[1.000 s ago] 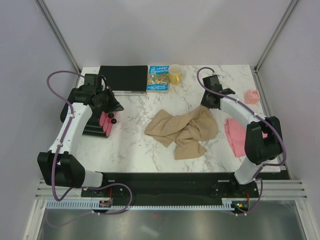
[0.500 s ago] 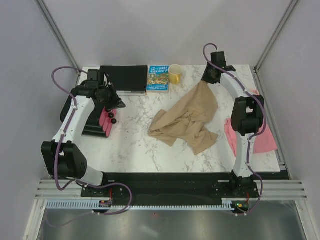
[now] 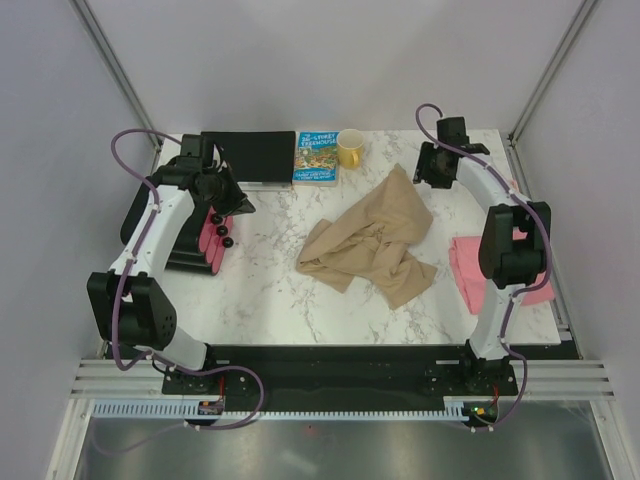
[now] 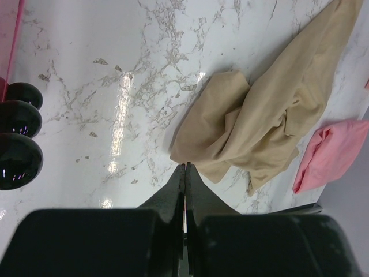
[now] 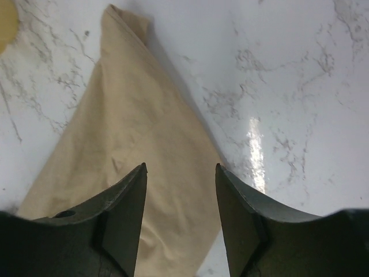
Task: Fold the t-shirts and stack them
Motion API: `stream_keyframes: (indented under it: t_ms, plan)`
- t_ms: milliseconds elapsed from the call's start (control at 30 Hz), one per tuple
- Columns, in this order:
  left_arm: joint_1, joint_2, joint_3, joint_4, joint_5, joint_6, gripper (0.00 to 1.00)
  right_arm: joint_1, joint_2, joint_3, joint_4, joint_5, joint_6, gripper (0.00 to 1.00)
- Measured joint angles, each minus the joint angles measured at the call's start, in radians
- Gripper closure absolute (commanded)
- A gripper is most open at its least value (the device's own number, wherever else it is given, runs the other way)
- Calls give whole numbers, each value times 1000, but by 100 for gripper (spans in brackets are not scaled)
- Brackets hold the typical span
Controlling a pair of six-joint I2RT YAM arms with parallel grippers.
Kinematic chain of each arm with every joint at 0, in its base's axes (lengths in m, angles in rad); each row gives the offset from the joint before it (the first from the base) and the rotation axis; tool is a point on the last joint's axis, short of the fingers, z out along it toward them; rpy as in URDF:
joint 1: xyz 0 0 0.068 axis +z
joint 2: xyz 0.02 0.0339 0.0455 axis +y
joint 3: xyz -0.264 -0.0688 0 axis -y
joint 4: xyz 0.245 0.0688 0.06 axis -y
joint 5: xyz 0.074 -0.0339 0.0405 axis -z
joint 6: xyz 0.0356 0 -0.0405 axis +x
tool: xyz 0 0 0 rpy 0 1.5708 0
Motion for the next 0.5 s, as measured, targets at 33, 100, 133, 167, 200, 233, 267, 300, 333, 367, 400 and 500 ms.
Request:
stream_keyframes:
  t_ms: [33, 100, 133, 167, 200, 233, 267, 300, 333, 367, 400, 500]
  plan:
    - [-2, 6, 4, 0, 0, 0, 98, -13, -11, -21, 0, -3, -8, 43]
    - [-6, 12, 10, 0, 0, 0, 98, -42, -14, -57, 3, -8, -18, 43]
    - [-7, 13, 10, 0, 0, 1, 98, -53, -14, -79, 5, -8, -21, 43]
    - [-9, 13, 10, 0, 0, 1, 98, -64, -14, -101, 3, -7, -24, 43]
    - [-11, 13, 10, 0, 0, 1, 98, -73, -13, -116, -2, -7, -25, 43]
    - [-11, 13, 10, 0, 0, 1, 98, -80, -13, -127, -9, -7, -25, 43]
    - [-12, 13, 10, 0, 0, 1, 98, -84, -11, -132, -14, -6, -25, 44]
    - [-12, 13, 10, 0, 1, 2, 98, -84, -9, -133, -17, -7, -24, 44]
    - [-13, 13, 10, 0, 0, 2, 98, -84, -9, -133, -15, -9, -24, 44]
    - [-13, 13, 10, 0, 0, 2, 98, -82, -9, -132, -14, -13, -24, 44]
    - [-13, 13, 10, 0, 0, 2, 98, -80, -8, -132, -14, -20, -24, 44]
    - [-13, 13, 10, 0, 0, 2, 98, -78, 7, -127, -15, -55, -24, 44]
